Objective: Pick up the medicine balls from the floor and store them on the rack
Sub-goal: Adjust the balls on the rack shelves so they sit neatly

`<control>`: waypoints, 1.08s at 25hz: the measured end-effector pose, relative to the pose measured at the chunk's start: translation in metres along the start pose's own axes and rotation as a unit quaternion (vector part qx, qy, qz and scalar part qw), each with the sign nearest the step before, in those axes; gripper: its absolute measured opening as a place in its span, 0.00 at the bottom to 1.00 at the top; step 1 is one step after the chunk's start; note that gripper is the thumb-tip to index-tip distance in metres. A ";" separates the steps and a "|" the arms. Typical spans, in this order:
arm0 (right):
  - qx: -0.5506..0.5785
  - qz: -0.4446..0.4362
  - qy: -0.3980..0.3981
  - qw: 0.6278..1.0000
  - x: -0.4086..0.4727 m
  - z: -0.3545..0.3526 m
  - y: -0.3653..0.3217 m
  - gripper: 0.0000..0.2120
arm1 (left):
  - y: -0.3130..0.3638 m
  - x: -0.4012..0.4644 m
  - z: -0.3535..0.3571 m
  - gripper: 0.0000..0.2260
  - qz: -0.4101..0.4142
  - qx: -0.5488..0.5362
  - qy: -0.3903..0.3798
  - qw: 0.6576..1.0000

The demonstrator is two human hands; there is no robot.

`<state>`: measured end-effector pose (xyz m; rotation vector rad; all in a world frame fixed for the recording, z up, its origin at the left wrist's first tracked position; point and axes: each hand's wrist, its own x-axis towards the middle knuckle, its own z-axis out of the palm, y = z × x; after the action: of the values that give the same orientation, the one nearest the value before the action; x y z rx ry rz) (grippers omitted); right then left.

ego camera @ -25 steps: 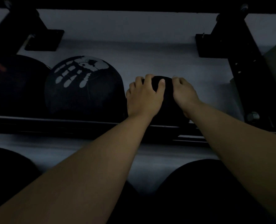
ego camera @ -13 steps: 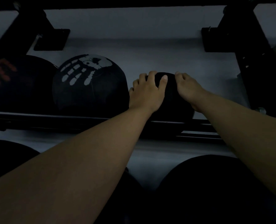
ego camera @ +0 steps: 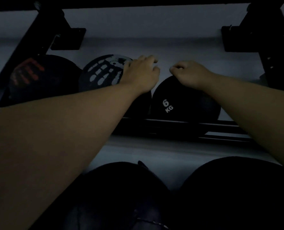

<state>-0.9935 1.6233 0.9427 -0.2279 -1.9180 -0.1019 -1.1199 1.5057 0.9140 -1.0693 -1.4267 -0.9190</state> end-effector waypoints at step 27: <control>-0.169 -0.046 0.077 0.981 0.014 0.134 -0.171 0.29 | -0.198 -0.034 -0.046 0.25 -0.041 -0.229 -0.027 0.972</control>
<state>-1.1572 1.4815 0.9157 -0.3488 -1.7489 -0.4969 -1.2950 1.3987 0.8897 -1.3905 -1.3415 -1.3298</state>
